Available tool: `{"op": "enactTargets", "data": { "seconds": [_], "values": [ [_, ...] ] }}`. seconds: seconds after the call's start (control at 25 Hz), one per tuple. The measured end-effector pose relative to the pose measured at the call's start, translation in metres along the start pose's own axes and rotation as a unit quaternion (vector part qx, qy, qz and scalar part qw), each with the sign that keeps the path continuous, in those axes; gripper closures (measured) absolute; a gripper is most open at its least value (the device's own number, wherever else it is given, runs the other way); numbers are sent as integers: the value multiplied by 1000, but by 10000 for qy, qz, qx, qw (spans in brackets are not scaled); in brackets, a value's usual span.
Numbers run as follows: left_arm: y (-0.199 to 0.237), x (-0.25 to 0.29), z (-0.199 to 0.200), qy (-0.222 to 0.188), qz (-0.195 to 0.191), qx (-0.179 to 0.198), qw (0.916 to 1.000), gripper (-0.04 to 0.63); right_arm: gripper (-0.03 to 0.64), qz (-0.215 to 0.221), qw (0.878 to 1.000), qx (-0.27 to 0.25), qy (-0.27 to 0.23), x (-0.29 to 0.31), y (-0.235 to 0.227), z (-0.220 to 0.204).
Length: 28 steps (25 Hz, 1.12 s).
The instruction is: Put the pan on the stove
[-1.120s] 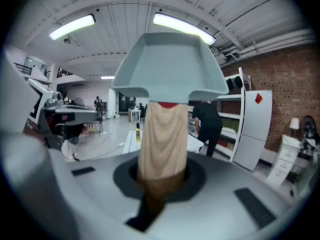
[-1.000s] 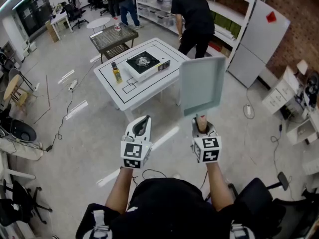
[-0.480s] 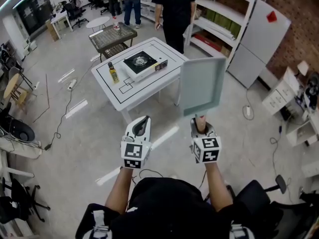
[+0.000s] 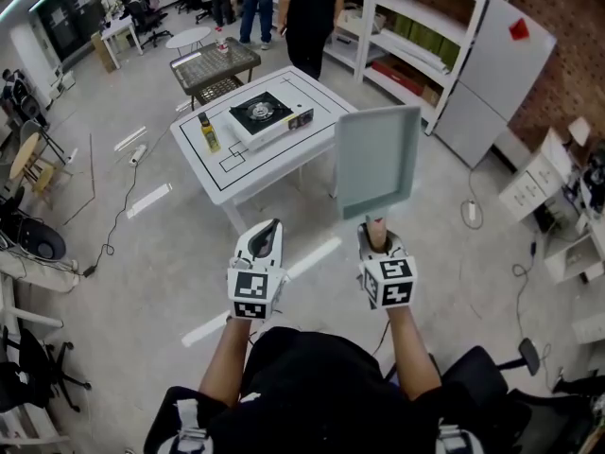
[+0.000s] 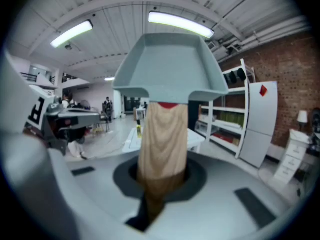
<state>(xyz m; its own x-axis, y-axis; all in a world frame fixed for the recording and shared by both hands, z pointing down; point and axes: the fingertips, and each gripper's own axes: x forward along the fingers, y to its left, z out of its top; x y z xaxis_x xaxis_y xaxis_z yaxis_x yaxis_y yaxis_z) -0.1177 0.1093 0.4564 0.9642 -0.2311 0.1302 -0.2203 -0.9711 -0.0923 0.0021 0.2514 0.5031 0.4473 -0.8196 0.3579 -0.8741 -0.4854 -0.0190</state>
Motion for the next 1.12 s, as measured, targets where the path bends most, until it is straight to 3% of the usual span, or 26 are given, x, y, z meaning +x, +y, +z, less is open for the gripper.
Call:
{"op": "enactTargets", "data": {
  "seconds": [0.6,1.12],
  "values": [
    [1,30,1,15,73,40,10000,571,572,137,9998,-112,39,26,-17,4],
    [52,111,4,62,83,61,9999,571,572,121,9998,-134,123,111,-45,35]
  ]
}}
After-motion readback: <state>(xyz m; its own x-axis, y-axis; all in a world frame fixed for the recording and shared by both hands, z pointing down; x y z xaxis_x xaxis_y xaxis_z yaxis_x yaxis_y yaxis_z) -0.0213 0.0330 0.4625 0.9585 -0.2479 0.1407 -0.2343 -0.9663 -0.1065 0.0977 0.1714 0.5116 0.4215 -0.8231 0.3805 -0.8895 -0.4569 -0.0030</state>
